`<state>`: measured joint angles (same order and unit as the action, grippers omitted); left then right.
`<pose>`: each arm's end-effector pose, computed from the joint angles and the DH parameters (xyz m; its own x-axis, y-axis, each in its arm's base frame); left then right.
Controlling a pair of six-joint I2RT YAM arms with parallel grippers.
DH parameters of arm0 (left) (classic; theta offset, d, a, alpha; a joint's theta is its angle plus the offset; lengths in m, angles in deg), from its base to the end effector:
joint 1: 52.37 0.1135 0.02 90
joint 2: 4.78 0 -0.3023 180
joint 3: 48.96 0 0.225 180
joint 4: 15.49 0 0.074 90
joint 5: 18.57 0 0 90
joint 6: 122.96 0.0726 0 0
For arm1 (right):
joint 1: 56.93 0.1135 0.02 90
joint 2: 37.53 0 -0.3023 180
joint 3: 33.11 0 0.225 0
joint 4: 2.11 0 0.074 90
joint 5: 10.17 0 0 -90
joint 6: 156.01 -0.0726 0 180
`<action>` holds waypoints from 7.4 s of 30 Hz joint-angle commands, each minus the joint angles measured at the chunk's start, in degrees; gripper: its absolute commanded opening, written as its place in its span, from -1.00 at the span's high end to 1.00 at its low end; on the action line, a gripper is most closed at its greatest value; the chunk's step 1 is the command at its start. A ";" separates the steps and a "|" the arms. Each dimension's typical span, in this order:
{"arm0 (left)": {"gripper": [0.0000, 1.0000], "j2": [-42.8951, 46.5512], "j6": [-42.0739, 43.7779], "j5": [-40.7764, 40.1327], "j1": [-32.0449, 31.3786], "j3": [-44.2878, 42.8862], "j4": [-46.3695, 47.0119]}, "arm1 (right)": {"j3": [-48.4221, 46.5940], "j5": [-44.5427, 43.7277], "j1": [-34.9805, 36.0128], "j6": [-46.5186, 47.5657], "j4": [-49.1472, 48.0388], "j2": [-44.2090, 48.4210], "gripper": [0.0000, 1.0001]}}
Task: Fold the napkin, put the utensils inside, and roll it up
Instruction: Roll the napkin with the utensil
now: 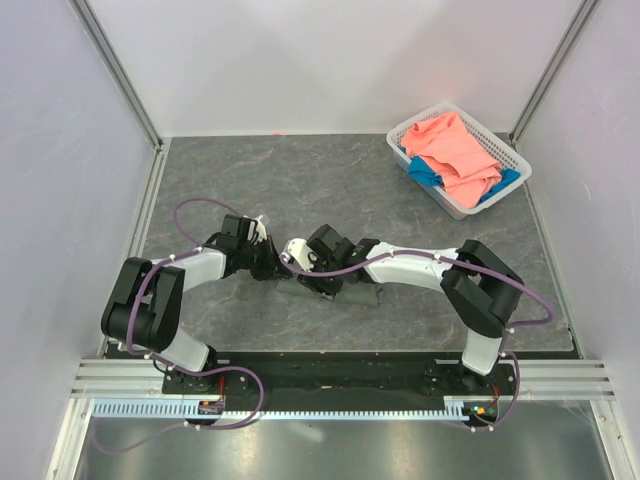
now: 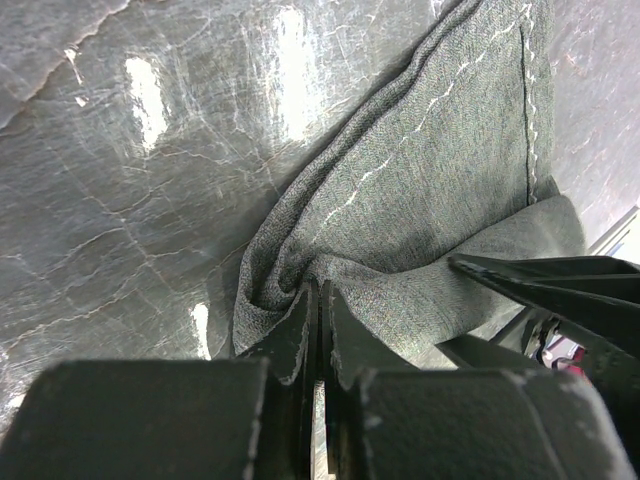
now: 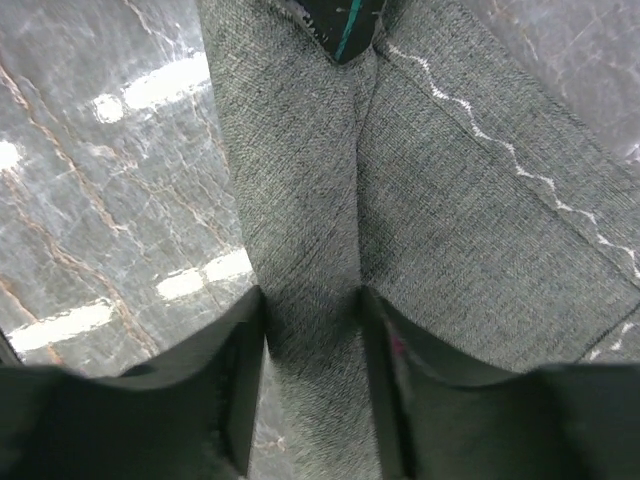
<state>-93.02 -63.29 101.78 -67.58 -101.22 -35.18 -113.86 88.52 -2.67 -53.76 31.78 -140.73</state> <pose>0.2508 -0.1062 0.1706 -0.9410 -0.1958 -0.2761 0.0303 0.7636 -0.6449 0.2118 0.3130 0.2006 -0.2945 -0.7683 -0.5683 -0.9350 0.3545 0.0053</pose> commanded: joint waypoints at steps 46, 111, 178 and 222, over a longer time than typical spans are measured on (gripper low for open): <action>0.29 2.56 1.76 -2.31 -0.27 2.34 4.05 | -18.75 45.19 -17.96 -8.12 15.95 -26.79 0.46; 0.89 -5.45 2.11 1.47 -0.18 -4.42 -2.63 | 3.14 -3.10 0.41 1.29 -5.59 -0.68 0.05; 0.96 4.40 0.62 -4.16 -0.09 2.52 -3.15 | -5.92 5.94 -5.33 -5.58 7.87 5.70 -0.57; 0.72 3.78 2.29 -1.87 -0.18 -2.93 -7.02 | 4.02 -4.30 1.99 1.20 -4.18 -0.25 -0.06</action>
<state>-90.84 -62.98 97.95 -67.62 -102.32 -42.05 -108.37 81.20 0.01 -52.67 26.68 -139.07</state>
